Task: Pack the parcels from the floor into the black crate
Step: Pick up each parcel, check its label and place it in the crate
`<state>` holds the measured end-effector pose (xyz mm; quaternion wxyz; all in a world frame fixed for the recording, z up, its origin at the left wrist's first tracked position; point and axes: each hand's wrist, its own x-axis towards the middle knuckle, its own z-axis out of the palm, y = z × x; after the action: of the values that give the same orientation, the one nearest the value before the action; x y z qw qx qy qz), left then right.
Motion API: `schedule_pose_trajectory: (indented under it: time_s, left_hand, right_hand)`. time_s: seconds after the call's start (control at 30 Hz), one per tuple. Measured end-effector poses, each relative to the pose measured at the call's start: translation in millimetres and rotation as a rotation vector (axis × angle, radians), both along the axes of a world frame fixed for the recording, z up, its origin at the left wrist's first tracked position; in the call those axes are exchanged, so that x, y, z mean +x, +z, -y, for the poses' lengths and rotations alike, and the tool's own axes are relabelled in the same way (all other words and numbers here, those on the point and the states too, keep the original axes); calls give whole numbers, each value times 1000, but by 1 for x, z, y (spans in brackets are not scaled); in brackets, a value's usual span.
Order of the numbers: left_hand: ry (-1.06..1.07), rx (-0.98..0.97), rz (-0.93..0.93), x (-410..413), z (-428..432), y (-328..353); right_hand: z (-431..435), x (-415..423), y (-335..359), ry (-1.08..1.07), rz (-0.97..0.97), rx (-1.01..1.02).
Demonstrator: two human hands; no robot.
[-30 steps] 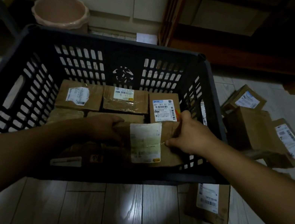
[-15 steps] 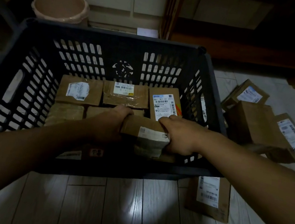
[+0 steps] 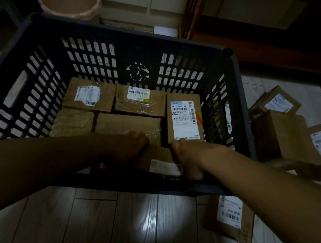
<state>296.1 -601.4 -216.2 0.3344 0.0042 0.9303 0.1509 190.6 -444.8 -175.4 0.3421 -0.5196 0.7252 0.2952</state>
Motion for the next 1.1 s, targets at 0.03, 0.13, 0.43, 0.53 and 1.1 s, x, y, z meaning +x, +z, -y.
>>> schedule_pose_trajectory:
  time_s: [0.03,0.13,0.43,0.53,1.1]
  left_hand:
    - [-32,-38,-17,1,1,-6]
    - [-127,-154,-68,4,6,-24]
    - [-170,-225,-172,8,9,-40]
    - [-166,-190,100,9,11,-45]
    - [249,-105,229,45,40,135]
  right_hand:
    - [3,0,-1,50,-11,38]
    - [13,-4,-7,40,11,24]
    - [25,-8,-36,67,3,47]
    - [21,-7,-38,75,37,113]
    - [-38,-1,142,-564,177,-289]
